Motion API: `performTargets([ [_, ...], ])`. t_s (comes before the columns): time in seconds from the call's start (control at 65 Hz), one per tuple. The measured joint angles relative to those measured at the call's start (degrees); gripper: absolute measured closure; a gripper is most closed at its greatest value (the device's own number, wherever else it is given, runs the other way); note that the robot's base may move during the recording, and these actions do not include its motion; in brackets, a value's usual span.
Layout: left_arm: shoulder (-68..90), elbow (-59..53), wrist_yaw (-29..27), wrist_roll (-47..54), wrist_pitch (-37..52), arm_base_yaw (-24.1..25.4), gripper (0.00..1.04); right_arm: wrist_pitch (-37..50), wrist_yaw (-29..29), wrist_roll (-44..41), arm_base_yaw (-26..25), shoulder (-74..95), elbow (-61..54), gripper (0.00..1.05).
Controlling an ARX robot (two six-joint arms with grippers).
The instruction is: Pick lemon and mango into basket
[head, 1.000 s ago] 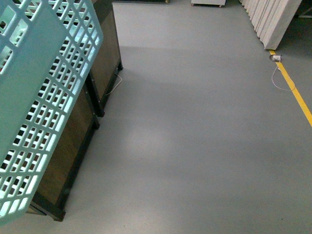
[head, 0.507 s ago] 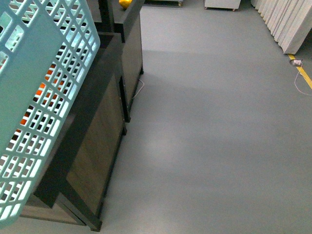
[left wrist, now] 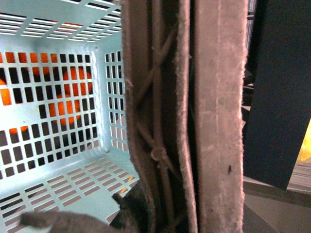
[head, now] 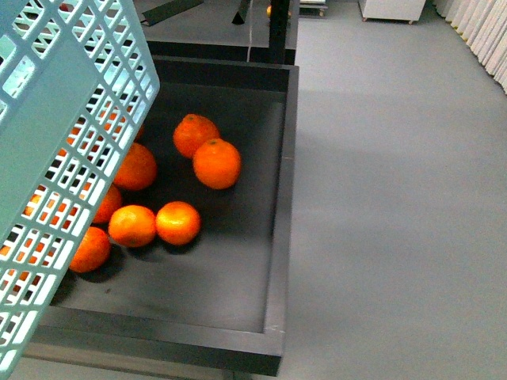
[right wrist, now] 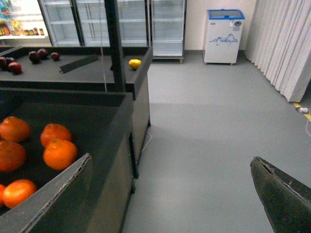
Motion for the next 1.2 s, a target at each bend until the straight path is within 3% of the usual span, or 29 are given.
performTargets([
  [1.199,0.00,0.07,-0.02,0.09,0.00,0.00,0.90,0.00,0.07,0.00,0.00,0.00,0.00,0.09],
])
